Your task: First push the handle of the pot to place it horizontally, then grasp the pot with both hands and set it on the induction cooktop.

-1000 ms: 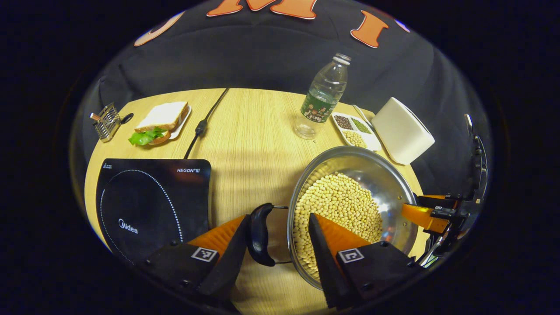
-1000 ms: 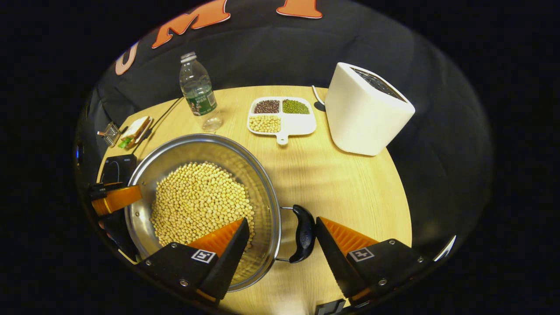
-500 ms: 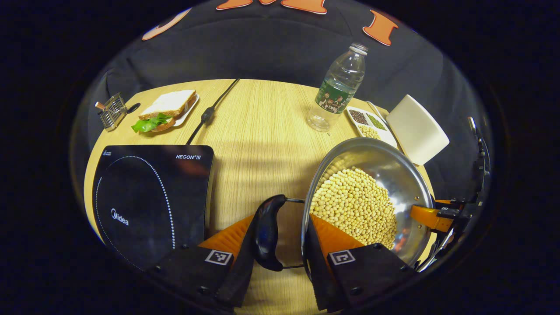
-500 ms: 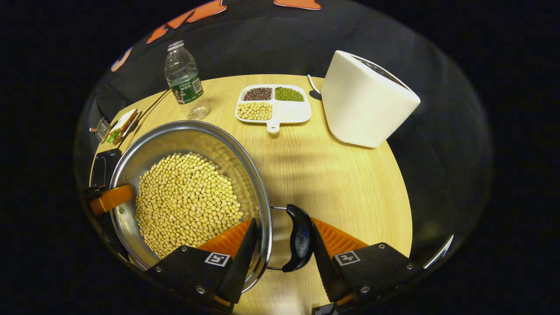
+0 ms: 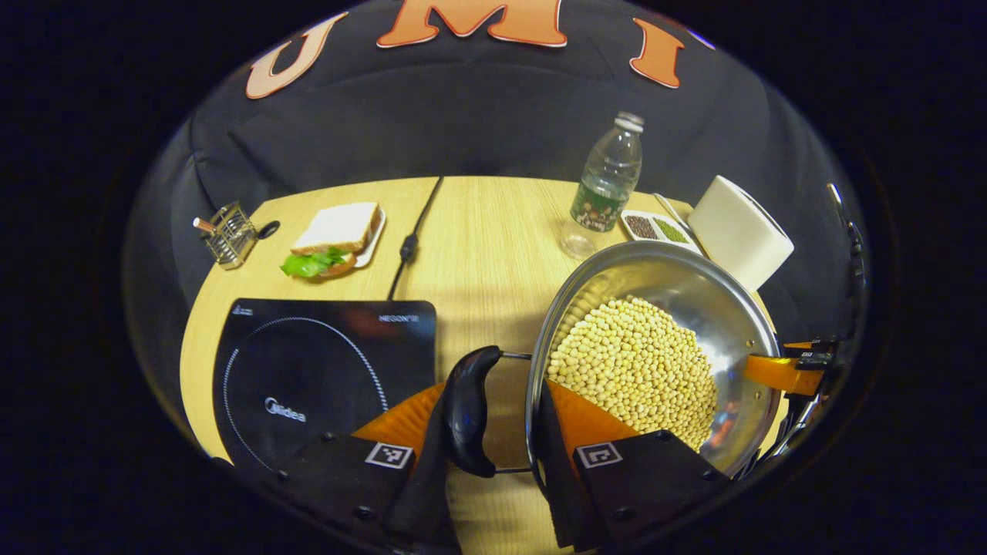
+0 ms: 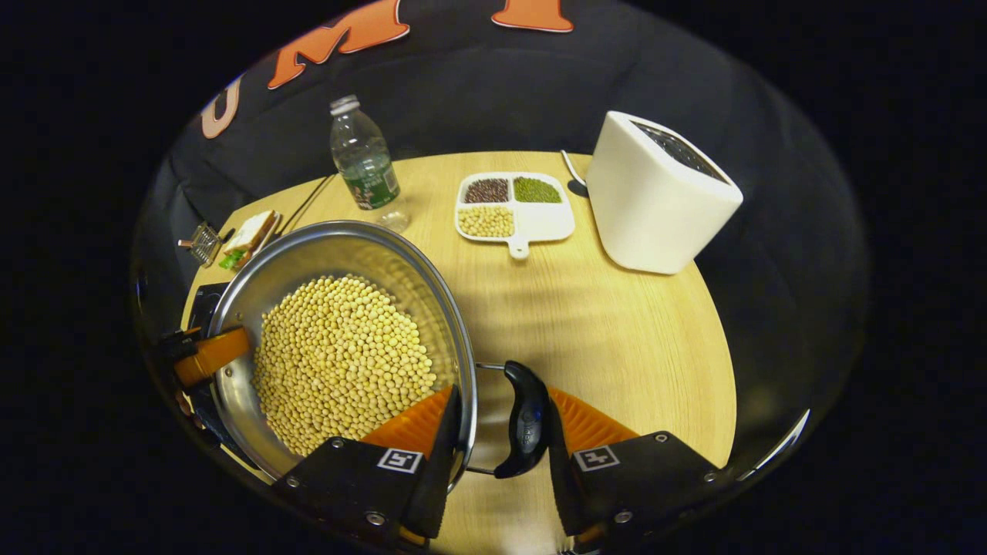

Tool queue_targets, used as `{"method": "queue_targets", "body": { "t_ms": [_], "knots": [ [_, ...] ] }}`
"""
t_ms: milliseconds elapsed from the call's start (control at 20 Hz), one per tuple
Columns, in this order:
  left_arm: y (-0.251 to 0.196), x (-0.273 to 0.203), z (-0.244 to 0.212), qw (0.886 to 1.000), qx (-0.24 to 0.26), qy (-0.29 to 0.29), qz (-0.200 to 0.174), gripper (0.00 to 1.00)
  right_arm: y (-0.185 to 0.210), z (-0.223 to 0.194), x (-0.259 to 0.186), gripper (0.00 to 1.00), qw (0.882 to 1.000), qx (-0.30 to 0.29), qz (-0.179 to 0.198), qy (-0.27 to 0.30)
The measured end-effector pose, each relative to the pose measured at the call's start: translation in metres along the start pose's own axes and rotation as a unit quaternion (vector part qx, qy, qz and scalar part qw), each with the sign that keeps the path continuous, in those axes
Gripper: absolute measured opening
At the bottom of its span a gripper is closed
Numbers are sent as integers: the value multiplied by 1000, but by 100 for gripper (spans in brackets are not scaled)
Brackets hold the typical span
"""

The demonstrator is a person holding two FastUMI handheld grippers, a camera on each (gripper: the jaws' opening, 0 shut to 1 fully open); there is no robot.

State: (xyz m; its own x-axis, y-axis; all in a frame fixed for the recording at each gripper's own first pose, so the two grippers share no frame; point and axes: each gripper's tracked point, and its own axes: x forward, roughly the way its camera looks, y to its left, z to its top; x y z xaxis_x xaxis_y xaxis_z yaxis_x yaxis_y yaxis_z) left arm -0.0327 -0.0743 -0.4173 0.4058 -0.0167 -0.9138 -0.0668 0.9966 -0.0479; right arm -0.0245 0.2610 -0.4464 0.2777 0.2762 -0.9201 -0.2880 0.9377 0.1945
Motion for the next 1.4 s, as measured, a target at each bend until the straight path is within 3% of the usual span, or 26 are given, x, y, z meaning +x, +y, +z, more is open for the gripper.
{"method": "queue_targets", "body": {
  "t_ms": [100, 150, 200, 250, 300, 650, 900, 1400],
  "knots": [
    [16, -14, 9, 1000, -4, -15, 11, 62, 17, 14, -12, 57, 1000, -12, 11, -15],
    [24, -22, 12, 1000, -12, -20, 15, 63, 25, 18, -16, 51, 1000, -12, 17, -21],
    [32, -31, 16, 999, -19, -24, 20, 61, 36, 23, -20, 55, 999, -14, 24, -25],
    [42, -38, 20, 999, -22, -29, 27, 63, 46, 25, -26, 51, 999, -18, 32, -28],
    [50, -47, 21, 999, -26, -33, 34, 63, 56, 30, -31, 55, 999, -24, 37, -33],
    [110, -110, 37, 993, -58, -63, 86, 63, 138, 56, -65, 55, 994, -61, 78, -53],
    [119, -159, 42, 986, -91, -75, 119, 63, 202, 69, -77, 55, 988, -91, 105, -61],
    [103, -157, 18, 978, -122, -70, 151, 63, 302, 70, -74, 55, 982, -122, 136, -51]
  ]
}}
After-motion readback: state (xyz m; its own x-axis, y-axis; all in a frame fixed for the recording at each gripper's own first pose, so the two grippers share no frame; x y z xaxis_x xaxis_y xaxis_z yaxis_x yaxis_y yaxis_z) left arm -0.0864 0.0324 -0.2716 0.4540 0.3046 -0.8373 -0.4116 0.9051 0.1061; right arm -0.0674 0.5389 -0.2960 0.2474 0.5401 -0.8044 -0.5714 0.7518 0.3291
